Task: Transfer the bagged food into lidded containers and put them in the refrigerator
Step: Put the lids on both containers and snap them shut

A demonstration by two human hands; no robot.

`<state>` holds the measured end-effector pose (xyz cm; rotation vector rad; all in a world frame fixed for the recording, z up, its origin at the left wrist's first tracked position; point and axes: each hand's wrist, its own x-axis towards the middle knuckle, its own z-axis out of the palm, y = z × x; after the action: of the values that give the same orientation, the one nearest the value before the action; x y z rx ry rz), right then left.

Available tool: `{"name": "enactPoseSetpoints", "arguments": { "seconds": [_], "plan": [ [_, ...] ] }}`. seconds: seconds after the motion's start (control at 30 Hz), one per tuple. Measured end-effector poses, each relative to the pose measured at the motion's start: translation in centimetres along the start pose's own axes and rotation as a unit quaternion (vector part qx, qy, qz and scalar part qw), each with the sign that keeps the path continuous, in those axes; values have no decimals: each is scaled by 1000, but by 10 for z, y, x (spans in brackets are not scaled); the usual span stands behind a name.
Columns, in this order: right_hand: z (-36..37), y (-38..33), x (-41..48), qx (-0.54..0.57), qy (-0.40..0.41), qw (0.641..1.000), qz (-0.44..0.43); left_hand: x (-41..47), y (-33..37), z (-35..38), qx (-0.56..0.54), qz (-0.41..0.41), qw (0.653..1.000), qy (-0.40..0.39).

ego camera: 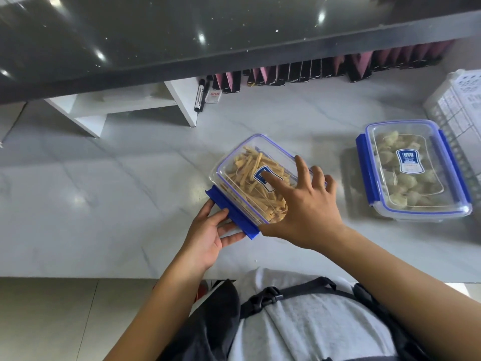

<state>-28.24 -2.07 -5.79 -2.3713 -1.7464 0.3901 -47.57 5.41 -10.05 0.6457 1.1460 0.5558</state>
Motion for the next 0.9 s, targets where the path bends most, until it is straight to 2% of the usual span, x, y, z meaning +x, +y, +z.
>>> {"name": "enactPoseSetpoints", "arguments": {
  "seconds": [0.1, 0.43, 0.6, 0.77, 0.9],
  "plan": [
    [2, 1, 1, 11, 41, 999, 12, 0, 0, 0, 0, 2, 1000, -3],
    [18, -15, 23, -6, -56, 998, -11, 2, -1, -1, 40, 24, 998, 29],
    [18, -20, 27, -9, -64, 998, -13, 2, 3, -3, 33, 25, 999, 35],
    [1, 2, 19, 56, -22, 998, 5, -1, -1, -1, 22, 19, 999, 27],
    [-19, 37, 18, -29, 34, 998, 32, -3, -1, -4, 13, 19, 1000, 19]
  ]
}}
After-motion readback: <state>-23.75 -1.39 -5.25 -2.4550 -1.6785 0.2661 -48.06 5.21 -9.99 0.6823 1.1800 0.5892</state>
